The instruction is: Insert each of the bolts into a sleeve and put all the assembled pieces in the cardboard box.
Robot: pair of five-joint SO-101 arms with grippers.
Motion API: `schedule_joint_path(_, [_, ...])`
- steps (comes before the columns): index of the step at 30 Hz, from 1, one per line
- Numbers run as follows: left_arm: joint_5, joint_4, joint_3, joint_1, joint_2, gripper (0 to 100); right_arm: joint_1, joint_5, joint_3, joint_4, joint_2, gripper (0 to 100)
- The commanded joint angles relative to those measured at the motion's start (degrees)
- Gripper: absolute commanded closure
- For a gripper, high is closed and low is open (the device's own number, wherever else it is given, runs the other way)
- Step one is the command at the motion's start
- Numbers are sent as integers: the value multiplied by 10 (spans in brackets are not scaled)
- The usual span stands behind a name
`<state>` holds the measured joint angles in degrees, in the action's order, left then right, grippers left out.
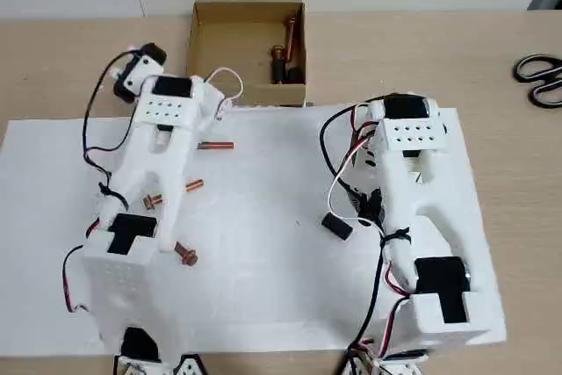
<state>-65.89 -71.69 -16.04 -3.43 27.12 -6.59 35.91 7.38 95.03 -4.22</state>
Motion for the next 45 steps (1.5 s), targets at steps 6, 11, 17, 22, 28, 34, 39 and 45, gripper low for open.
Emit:
schedule_joint_path(6, [23,-139,-142,-17,-1,699,6,-3,-3,-8,25,996])
schedule_joint_path(11, [23,-141,-137,-14,15,699,6,-3,-3,-8,25,996])
schedule_joint_path(17, [21,-154,-137,-12,47,717,6,-3,-3,-7,-12,996])
schedule_joint_path(22, [21,-153,-134,-4,52,717,5,-3,-3,-7,-29,996])
schedule_joint_path(28, [21,-153,-133,-4,53,717,5,-3,-3,-8,-29,996])
schedule_joint_path(34, [20,-194,-155,4,80,717,5,-3,-3,-8,-29,996])
schedule_joint_path(39, [20,-232,-212,26,113,717,5,-3,-3,-8,-32,996])
schedule_joint_path(45, [20,-287,-284,26,159,717,5,-3,-3,-9,-33,996])
